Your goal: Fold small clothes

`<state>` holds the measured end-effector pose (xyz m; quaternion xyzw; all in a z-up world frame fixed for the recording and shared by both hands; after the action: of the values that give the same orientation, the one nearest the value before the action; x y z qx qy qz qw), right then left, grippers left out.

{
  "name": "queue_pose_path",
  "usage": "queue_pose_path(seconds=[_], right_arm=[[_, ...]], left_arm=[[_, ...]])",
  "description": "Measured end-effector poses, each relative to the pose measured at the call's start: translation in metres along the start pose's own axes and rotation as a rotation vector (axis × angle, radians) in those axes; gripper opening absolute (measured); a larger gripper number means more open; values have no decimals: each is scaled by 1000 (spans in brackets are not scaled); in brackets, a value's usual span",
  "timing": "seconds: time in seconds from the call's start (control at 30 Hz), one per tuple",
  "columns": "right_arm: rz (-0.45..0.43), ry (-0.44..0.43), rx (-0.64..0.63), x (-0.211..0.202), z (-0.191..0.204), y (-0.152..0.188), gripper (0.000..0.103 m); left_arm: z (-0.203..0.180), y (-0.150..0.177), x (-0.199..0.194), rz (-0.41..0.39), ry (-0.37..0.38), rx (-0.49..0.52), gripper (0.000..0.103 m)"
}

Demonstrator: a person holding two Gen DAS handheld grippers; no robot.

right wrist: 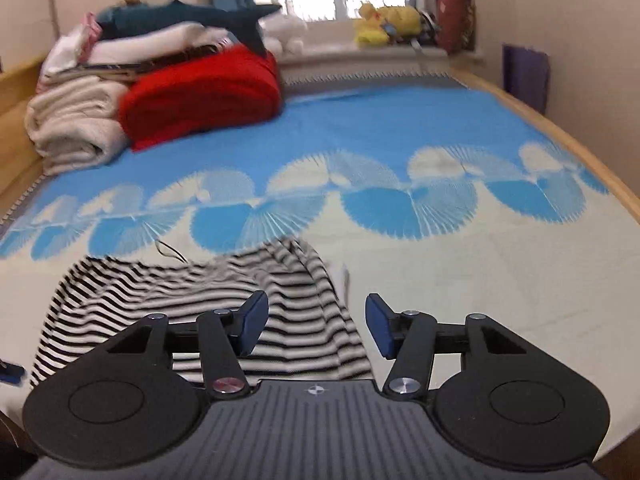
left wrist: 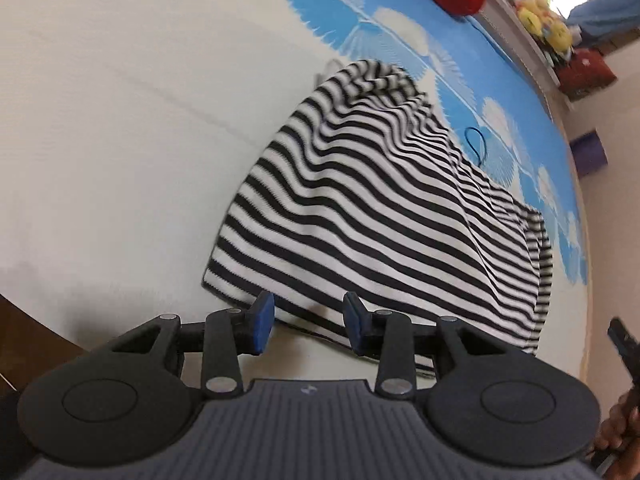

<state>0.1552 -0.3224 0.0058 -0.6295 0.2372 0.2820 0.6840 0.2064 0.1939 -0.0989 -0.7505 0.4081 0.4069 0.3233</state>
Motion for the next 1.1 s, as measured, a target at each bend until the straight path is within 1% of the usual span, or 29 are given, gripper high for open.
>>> queue_pose_path(seconds=[0.07, 0.1, 0.17, 0.23, 0.3, 0.4, 0.5, 0.6, 0.63, 0.67, 0.7, 0.73, 0.8, 0.93, 1.03, 1.1], right_arm=[[35, 20, -29, 8, -4, 6, 57], [46, 29, -33, 6, -5, 8, 57], [46, 35, -14, 4, -12, 9, 57], [44, 37, 9, -1, -16, 11, 57], [52, 40, 27, -6, -21, 14, 57], [50, 44, 58, -7, -29, 15, 57], [52, 58, 62, -10, -33, 17, 57], [57, 71, 62, -10, -34, 18, 57], [57, 75, 62, -10, -35, 19, 57], [58, 79, 62, -9, -35, 19, 57], [60, 85, 64, -9, -35, 19, 57], [59, 91, 67, -9, -35, 19, 57], [59, 102, 76, -9, -35, 18, 57], [55, 118, 92, -8, -36, 17, 57], [50, 126, 106, -6, -36, 14, 57], [48, 130, 127, -4, -36, 13, 57]], left_arm=[[11, -1, 9, 27, -3, -68, 45], [17, -2, 14, 37, -11, -95, 47], [28, -4, 21, 32, -40, -152, 58], [38, -3, 26, 32, -45, -217, 59], [49, -3, 28, 32, -27, -263, 59], [50, -7, 29, 5, 13, -305, 59], [49, -9, 32, -14, 13, -335, 59], [44, -8, 35, -43, 1, -335, 59], [42, -7, 34, -53, -5, -333, 54], [41, -6, 34, -63, -8, -327, 19], [40, -5, 36, -55, 4, -322, 11], [40, -4, 34, -63, 7, -327, 11], [37, -7, 28, -99, 8, -300, 10], [31, -11, 6, -168, 43, -258, 7], [29, -13, -10, -202, 35, -231, 3], [28, -14, -18, -228, 27, -215, 3]])
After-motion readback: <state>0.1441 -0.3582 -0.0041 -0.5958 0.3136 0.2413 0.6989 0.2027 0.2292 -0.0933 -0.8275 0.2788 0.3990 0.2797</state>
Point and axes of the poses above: each gripper's, at about its wrist camera, not at the fingertips, and x roughly the way its jaws point, z to its left, y to its underside, the point moved 5 cm from there along x, roughly the way its jaws point, and after that the axes turned 5 degrees about -x, right-handed, at the moved point
